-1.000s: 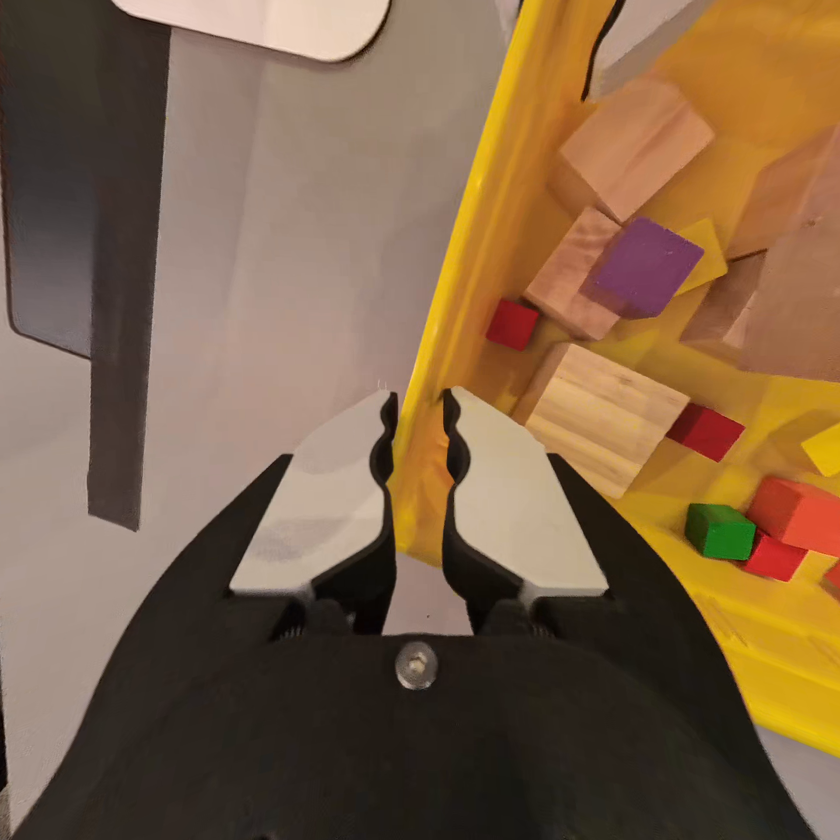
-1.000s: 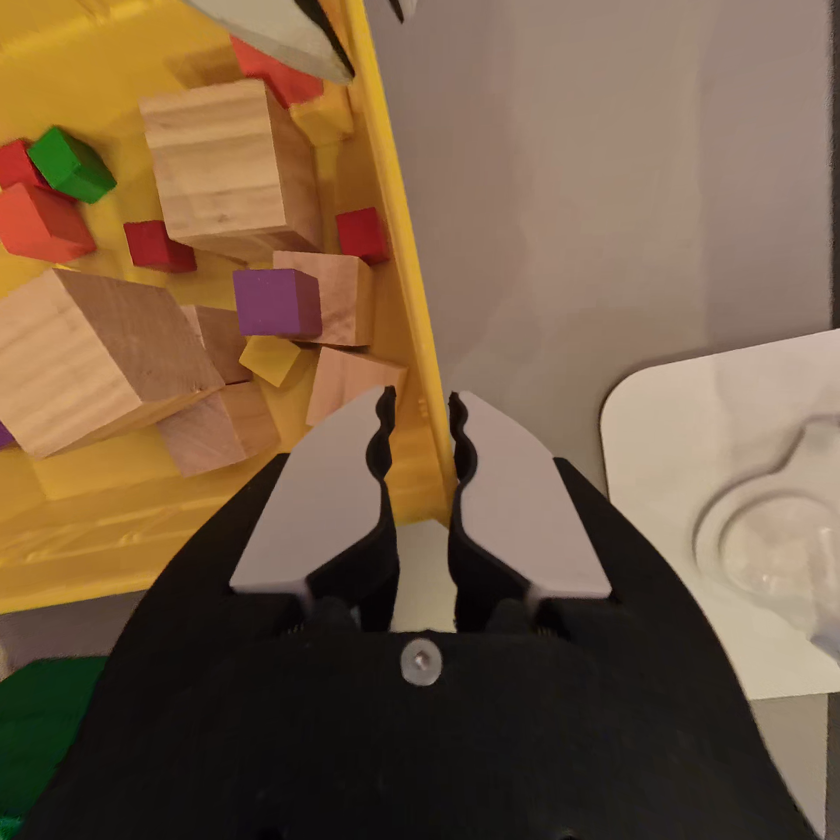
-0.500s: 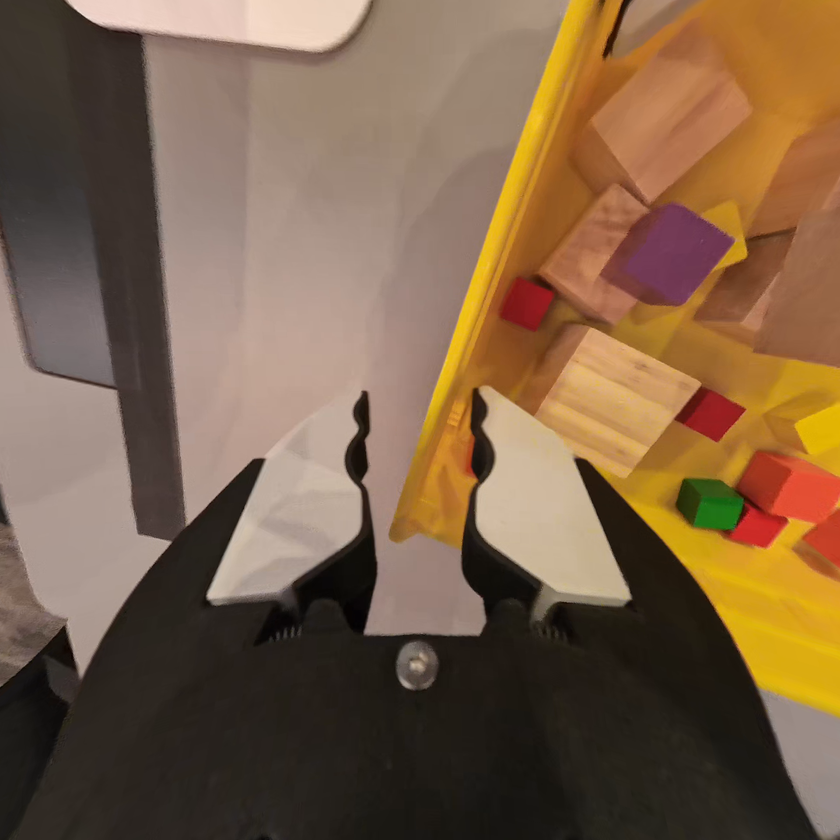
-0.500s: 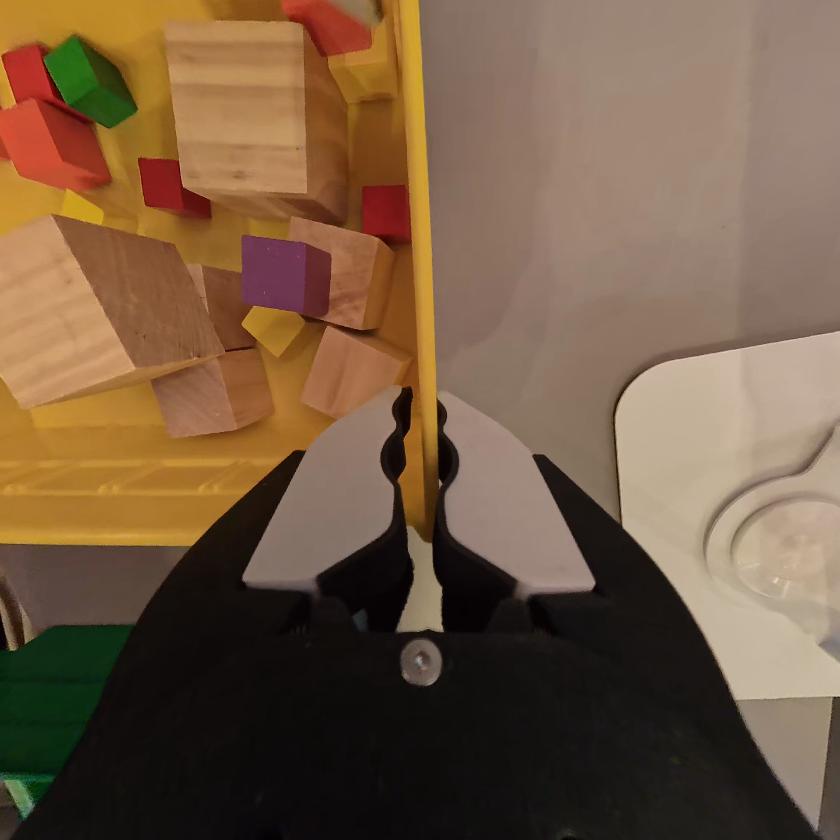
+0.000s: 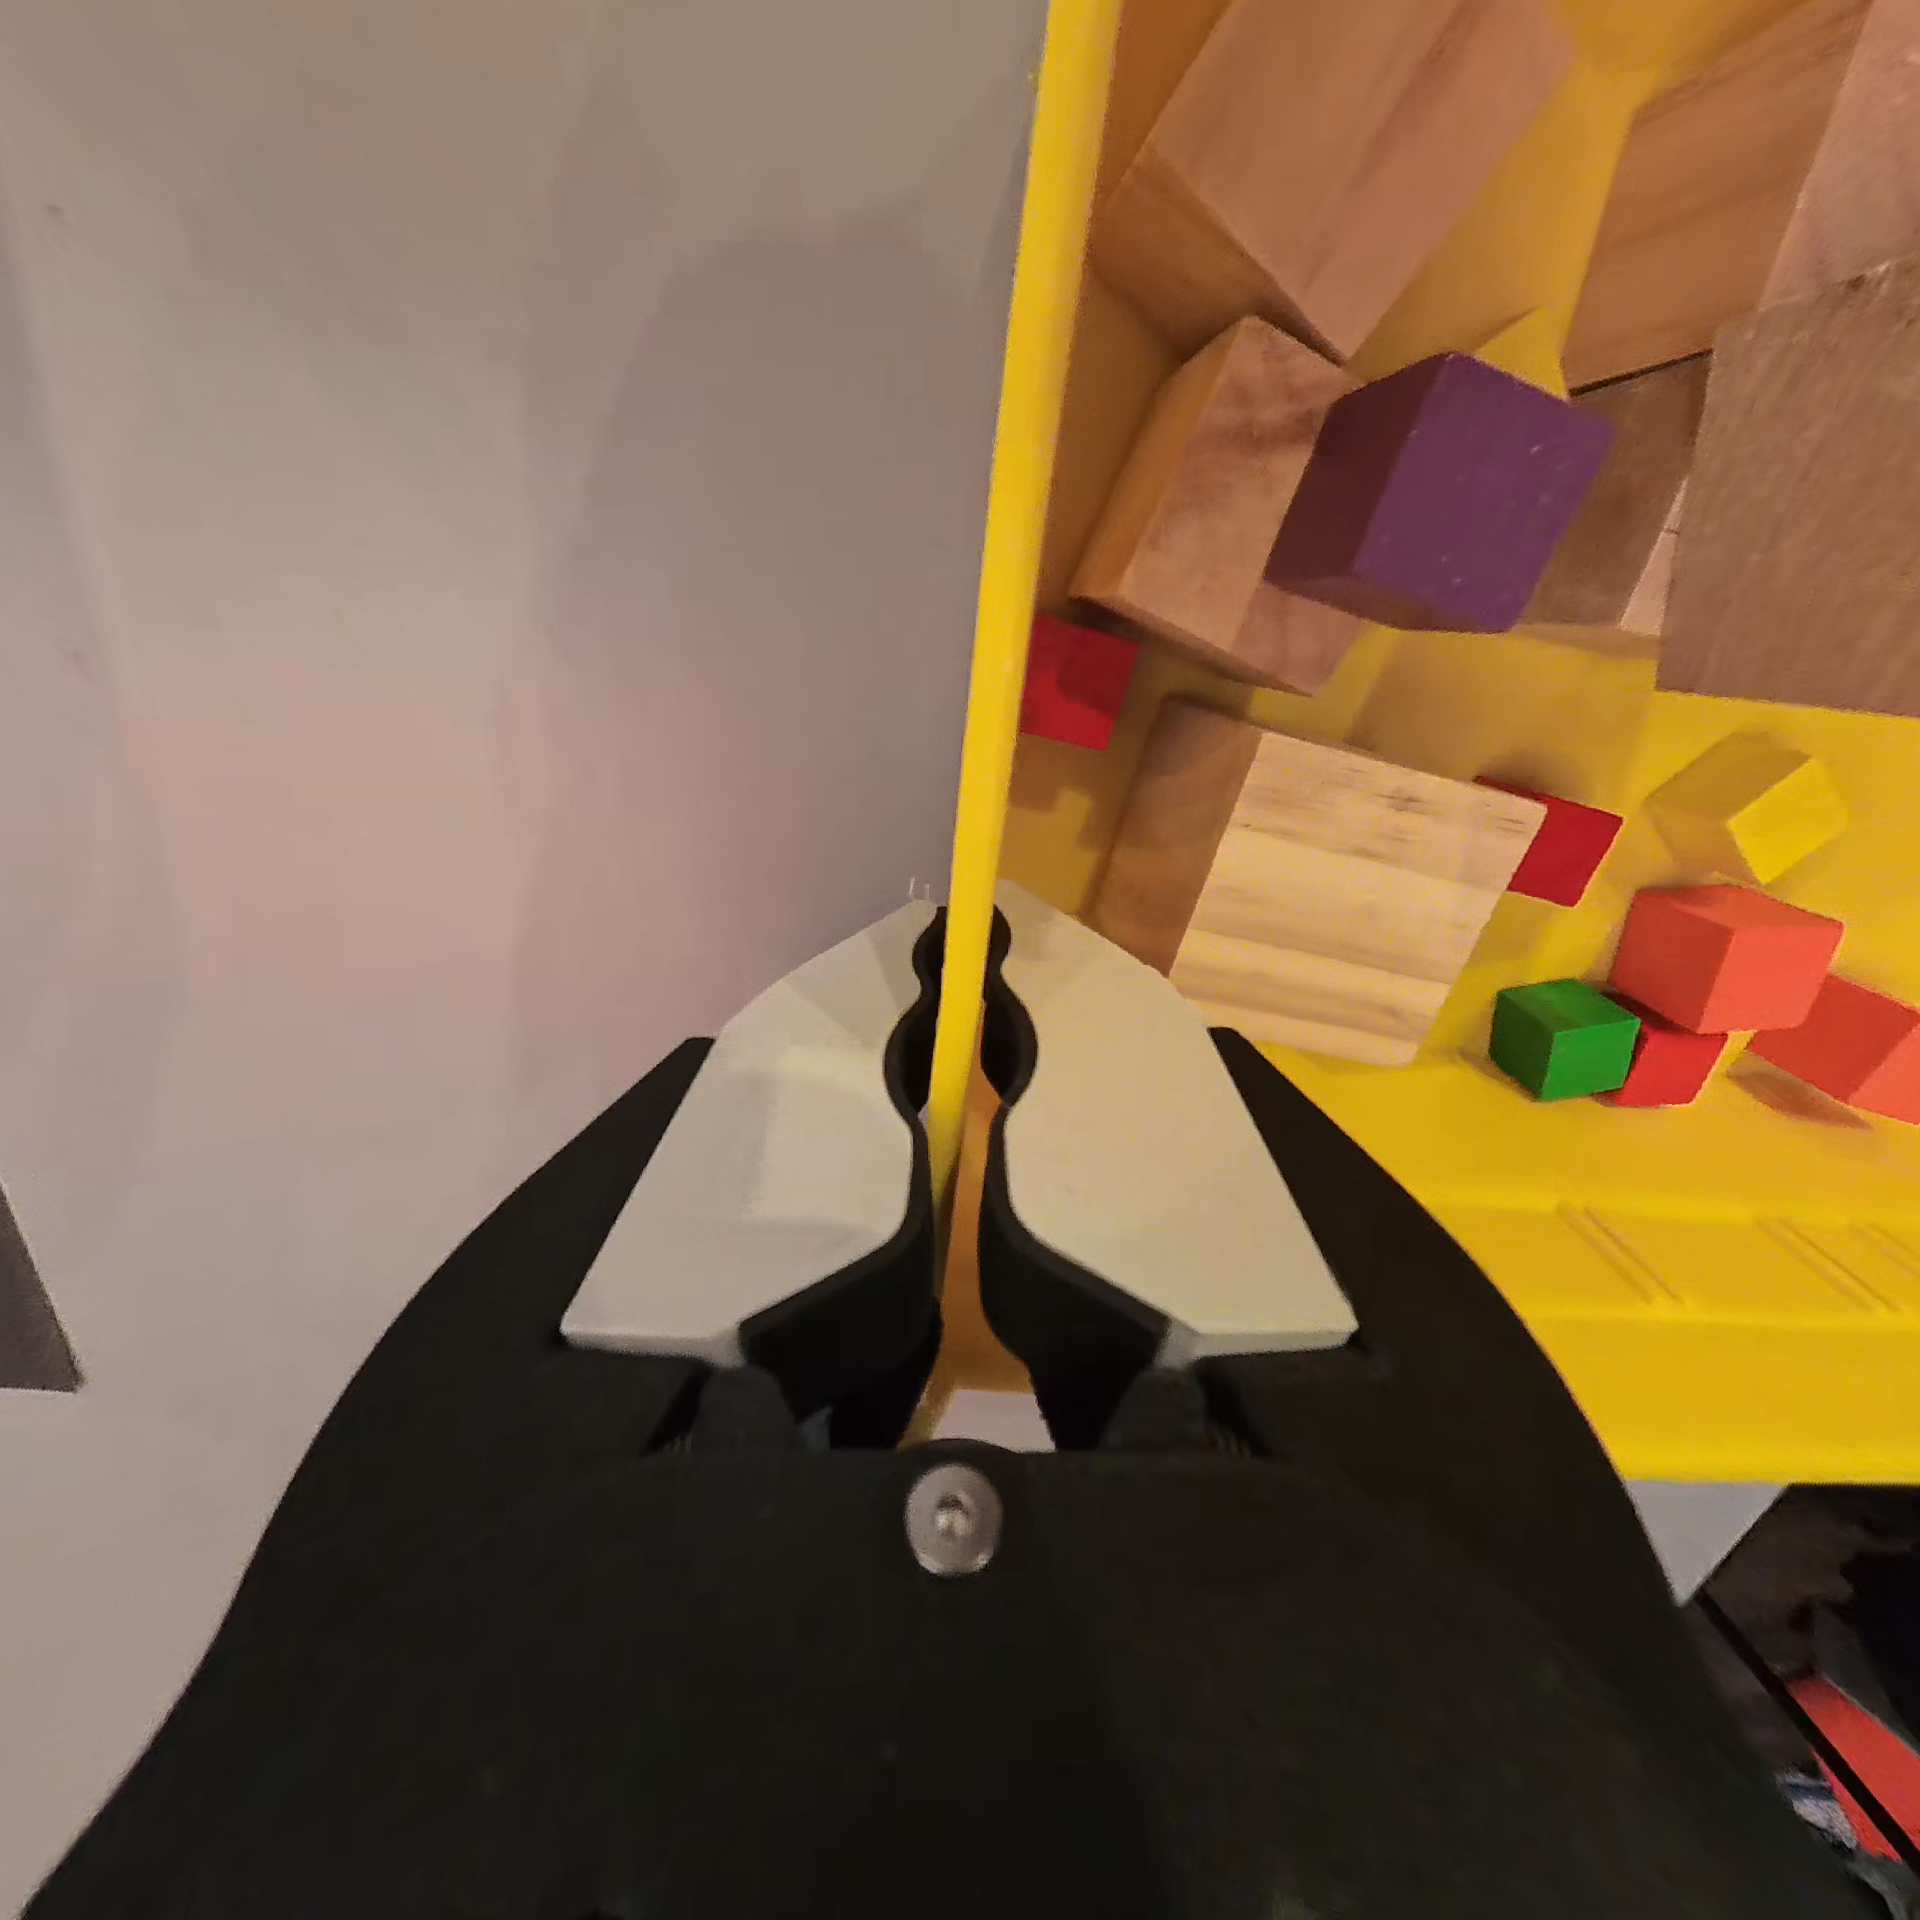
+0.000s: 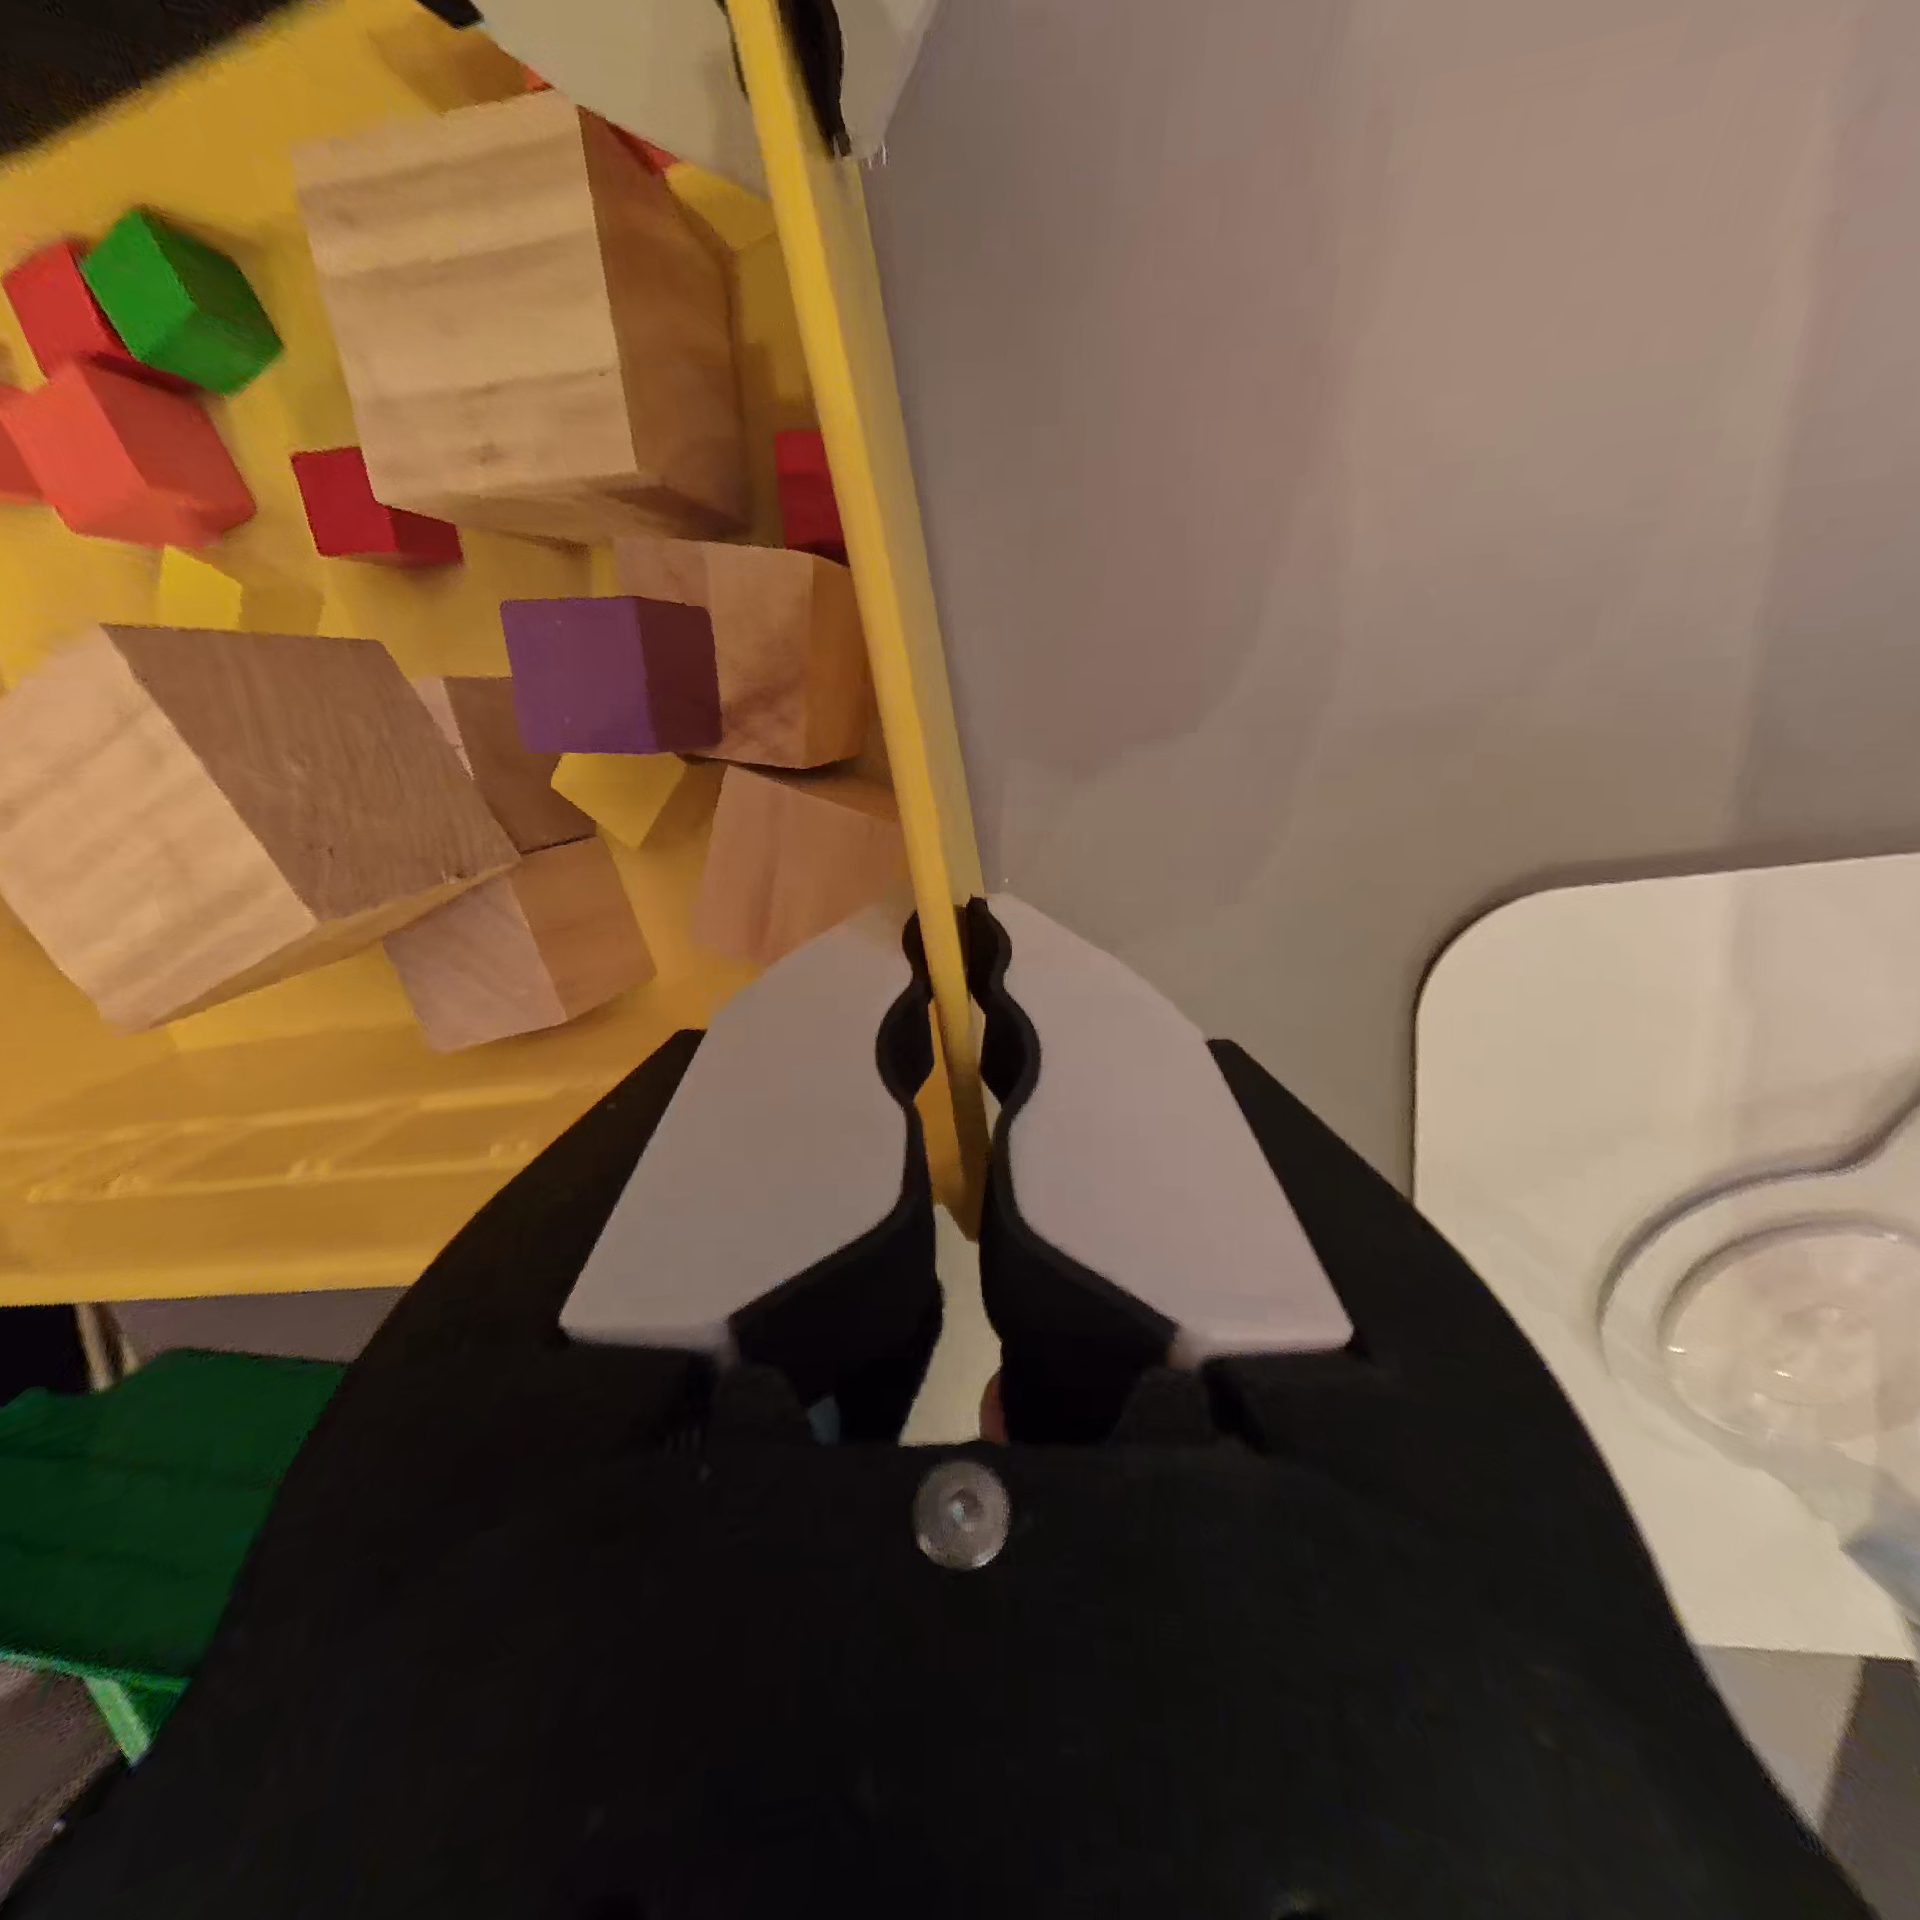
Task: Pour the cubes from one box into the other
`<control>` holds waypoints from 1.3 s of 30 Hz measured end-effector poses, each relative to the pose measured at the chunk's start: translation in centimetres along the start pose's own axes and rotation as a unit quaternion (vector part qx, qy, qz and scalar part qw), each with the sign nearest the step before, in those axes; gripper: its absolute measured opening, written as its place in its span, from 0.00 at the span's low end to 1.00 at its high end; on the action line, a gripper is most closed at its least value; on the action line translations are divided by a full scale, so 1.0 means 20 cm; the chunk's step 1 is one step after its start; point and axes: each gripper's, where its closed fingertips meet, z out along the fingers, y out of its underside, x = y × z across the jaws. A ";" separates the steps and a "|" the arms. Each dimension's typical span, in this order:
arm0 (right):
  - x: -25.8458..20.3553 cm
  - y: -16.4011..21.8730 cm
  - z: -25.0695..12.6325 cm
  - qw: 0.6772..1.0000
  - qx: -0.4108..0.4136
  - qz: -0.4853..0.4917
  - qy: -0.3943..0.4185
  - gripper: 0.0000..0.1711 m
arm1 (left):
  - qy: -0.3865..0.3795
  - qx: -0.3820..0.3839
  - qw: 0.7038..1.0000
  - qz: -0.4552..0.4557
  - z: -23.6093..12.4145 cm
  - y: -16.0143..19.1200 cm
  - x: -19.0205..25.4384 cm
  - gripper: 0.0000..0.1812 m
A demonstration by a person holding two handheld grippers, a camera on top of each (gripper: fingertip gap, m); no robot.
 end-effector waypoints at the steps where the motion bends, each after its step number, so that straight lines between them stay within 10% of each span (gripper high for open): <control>1: 0.00 0.00 0.00 1.000 -0.001 -0.009 0.001 0.00 | 0.001 0.002 1.000 -0.003 0.00 0.00 0.00 0.01; 17: 0.01 0.01 -0.51 0.998 0.033 -0.015 0.041 0.00 | -0.040 -0.015 0.999 0.032 -0.46 -0.23 -0.03 0.01; 30: 0.12 0.44 -1.31 0.989 0.053 0.027 0.134 0.00 | -0.107 0.003 0.990 0.092 -0.99 -1.00 -0.07 0.01; 39: 0.21 0.90 -1.60 0.982 0.048 0.070 0.172 0.00 | -0.116 0.014 0.985 0.130 -1.03 -1.56 -0.06 0.02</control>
